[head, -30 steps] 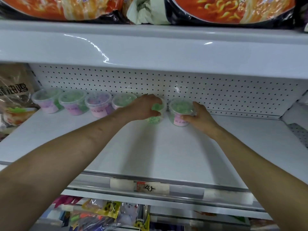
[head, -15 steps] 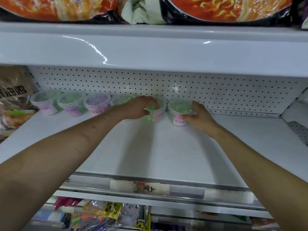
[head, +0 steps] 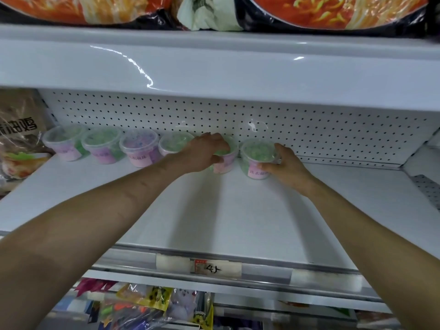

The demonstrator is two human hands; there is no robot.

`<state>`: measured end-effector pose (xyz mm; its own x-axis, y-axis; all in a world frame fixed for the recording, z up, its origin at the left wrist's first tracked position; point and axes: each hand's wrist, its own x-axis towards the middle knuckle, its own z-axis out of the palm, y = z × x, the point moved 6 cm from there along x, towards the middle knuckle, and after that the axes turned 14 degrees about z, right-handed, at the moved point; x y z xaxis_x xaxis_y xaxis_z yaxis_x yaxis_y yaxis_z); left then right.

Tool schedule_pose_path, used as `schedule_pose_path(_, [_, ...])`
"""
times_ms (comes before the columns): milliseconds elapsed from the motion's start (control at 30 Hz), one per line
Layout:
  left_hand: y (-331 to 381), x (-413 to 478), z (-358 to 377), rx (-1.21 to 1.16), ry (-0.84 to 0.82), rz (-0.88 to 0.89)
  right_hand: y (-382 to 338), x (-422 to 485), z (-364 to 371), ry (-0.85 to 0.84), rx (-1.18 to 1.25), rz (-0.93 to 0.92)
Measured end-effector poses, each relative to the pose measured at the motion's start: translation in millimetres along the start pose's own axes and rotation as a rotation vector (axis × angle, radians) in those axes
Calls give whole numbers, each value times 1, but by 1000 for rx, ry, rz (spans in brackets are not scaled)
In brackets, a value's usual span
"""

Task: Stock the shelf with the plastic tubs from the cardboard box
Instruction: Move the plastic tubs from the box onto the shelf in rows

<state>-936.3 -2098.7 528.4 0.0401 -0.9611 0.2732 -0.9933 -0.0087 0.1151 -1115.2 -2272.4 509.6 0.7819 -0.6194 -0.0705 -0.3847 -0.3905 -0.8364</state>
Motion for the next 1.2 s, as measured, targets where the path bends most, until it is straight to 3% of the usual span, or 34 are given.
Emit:
schedule_pose_path(233, [-15,-11,-9,-160,-52,12,5,7,-2,-28,-10,9])
schedule_pose_path(500, [2,-12,-1,-38,82,-20,9,6,-6,9,-35,30])
schedule_pose_path(700, [-3,-22,-5,-60,43,64,13,5,-17,47,-67,35])
schedule_pose_path(833, [-2,-24,-3,-33,25,17,11,8,-17,-8,-88,64])
schedule_pose_path(1200, [12,-20,0,133,52,-61,7,11,-5,55,-137,35])
